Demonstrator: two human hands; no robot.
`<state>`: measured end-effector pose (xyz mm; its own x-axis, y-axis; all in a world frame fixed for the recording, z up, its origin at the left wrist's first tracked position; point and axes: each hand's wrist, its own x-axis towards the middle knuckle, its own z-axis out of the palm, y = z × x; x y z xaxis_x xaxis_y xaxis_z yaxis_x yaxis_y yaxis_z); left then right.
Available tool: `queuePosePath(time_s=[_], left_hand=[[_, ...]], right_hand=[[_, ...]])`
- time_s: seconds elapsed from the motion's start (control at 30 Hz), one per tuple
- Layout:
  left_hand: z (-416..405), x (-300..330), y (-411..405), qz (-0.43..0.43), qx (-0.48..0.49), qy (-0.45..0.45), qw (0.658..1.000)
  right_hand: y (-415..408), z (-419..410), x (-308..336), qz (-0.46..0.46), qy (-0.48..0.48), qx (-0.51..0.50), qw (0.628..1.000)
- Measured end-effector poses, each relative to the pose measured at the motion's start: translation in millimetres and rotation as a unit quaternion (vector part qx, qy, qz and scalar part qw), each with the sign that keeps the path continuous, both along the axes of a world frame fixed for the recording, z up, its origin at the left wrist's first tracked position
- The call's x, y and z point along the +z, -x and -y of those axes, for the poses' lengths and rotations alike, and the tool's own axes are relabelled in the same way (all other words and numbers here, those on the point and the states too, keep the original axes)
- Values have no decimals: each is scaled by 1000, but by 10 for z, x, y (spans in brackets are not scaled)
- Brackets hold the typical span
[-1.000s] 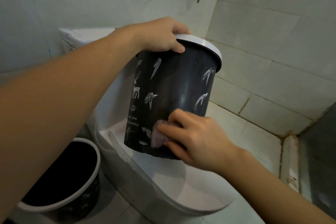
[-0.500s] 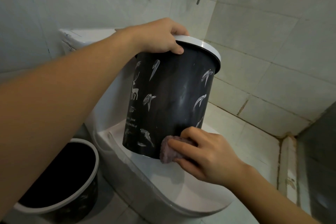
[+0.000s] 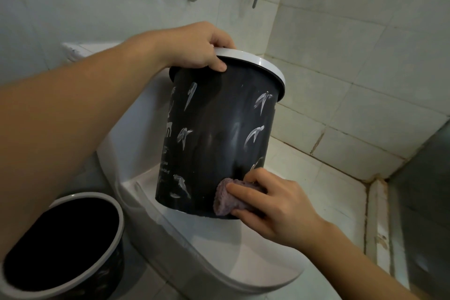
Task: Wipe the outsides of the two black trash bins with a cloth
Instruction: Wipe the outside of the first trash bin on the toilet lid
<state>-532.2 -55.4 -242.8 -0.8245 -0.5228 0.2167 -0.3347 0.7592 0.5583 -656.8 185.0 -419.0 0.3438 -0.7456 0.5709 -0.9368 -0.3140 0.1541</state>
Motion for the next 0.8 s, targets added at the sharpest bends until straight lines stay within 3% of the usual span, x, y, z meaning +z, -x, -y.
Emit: queuePosePath(time_s=[0.33, 0.6, 0.8], left_hand=[[-135, -43, 48, 9, 25, 38, 999], [-166, -24, 50, 12, 24, 29, 999], [-128, -47, 34, 0, 19, 20, 1000]], right_hand=[[172, 264, 333, 103, 99, -81, 986], [182, 184, 197, 13, 49, -4, 999], [339, 554, 702, 124, 158, -118, 972]])
